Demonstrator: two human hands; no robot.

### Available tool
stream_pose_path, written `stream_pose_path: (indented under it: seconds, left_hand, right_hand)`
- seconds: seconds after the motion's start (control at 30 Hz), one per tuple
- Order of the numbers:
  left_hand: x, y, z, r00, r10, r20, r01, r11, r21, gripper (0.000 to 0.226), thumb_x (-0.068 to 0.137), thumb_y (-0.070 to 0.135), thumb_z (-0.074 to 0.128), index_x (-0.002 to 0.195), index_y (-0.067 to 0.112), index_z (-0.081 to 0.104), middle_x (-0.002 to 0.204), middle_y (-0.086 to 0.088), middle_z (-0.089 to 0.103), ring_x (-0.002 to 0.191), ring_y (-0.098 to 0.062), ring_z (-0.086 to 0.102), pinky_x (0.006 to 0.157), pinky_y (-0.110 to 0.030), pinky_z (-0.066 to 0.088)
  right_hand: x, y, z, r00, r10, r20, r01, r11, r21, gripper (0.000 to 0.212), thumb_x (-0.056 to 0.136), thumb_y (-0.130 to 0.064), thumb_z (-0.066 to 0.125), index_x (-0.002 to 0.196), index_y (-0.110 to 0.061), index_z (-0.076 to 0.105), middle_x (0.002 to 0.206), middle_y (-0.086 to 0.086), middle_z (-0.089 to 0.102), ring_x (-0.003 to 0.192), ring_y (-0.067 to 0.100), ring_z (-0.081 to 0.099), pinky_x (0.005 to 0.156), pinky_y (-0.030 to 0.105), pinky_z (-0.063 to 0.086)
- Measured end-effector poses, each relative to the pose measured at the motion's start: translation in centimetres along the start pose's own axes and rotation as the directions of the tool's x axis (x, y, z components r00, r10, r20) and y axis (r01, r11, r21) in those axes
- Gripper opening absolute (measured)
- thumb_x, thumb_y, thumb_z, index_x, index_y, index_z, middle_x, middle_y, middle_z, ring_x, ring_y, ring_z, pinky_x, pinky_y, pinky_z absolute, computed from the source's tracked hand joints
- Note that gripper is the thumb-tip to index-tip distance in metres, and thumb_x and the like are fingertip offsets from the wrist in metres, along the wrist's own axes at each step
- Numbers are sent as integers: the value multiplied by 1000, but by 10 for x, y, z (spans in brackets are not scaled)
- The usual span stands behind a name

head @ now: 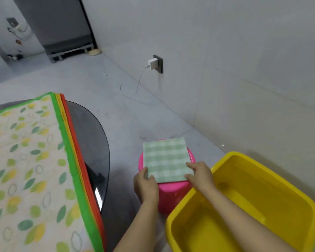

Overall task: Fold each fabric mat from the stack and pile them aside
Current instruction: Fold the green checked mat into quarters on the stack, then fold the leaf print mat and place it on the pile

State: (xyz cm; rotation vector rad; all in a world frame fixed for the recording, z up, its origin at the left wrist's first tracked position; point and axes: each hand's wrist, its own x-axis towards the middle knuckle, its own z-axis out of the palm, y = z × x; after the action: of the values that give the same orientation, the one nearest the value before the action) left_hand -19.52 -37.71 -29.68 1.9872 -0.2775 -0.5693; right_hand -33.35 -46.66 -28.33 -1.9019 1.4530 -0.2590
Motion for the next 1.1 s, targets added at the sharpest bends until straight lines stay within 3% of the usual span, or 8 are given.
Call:
stream_pose_path:
  seconds: [0.23,0.33,0.5,0.6,0.83,0.97,1.03,1.1]
  left_hand:
    - [2,-4,-5,996,93,19,-94,978,187,38,83,0,63,120,1,60,120,-17,57,117,-34,48,98,-35,41]
    - [-14,8,-9,987,158,8,-155,957,244,45,87,11,61,130,6,51,124,-12,56,119,-32,46,98,-40,41]
    - [-60,54,-16,955,284,82,-294,944,152,49,95,20,48,142,13,38,144,-5,43,134,-23,37,111,-40,32]
    - [-88,95,-33,933,341,114,-351,932,90,49,95,18,45,142,13,36,144,-6,42,135,-23,35,112,-40,28]
    - [-131,173,-136,799,571,186,-568,820,-79,43,97,27,39,140,20,35,136,-1,38,111,-15,52,96,-35,45]
    - [-141,183,-217,725,673,143,-680,733,-7,41,99,31,38,139,20,37,134,-1,40,98,-4,50,88,-24,42]
    - [-143,177,-256,696,707,125,-715,698,35,40,98,31,40,137,20,40,131,1,43,97,2,47,87,-21,39]
    - [-143,165,-293,693,714,105,-721,688,85,39,98,34,40,135,23,42,129,4,45,107,-4,50,92,-26,43]
  right_hand:
    - [-8,-2,7,1000,-7,-19,6,1000,-30,52,86,-15,65,135,-8,48,126,12,48,118,25,49,100,24,34]
    - [-16,-8,-4,991,-39,-125,34,999,-40,51,86,-21,66,134,-15,50,117,12,55,114,29,48,95,27,34]
    - [-44,-45,-40,949,-128,-286,151,987,59,43,87,-22,65,128,-17,56,114,14,61,111,30,50,96,34,39]
    - [-67,-75,-66,922,-188,-338,231,968,93,42,87,-21,64,128,-18,57,115,11,60,108,26,54,95,33,42]
    - [-140,-167,-127,801,-393,-452,465,883,56,39,89,-22,60,127,-24,56,101,-3,57,98,16,56,83,24,44]
    - [-191,-226,-127,742,-500,-447,597,796,99,36,89,-22,60,125,-24,58,102,-3,59,92,10,56,75,12,41]
    - [-216,-250,-114,725,-542,-426,647,748,149,35,89,-21,61,123,-24,59,101,-4,59,91,9,57,78,15,45]
    - [-237,-268,-95,710,-594,-378,685,706,179,34,88,-22,61,122,-25,60,98,-9,58,91,8,57,82,21,48]
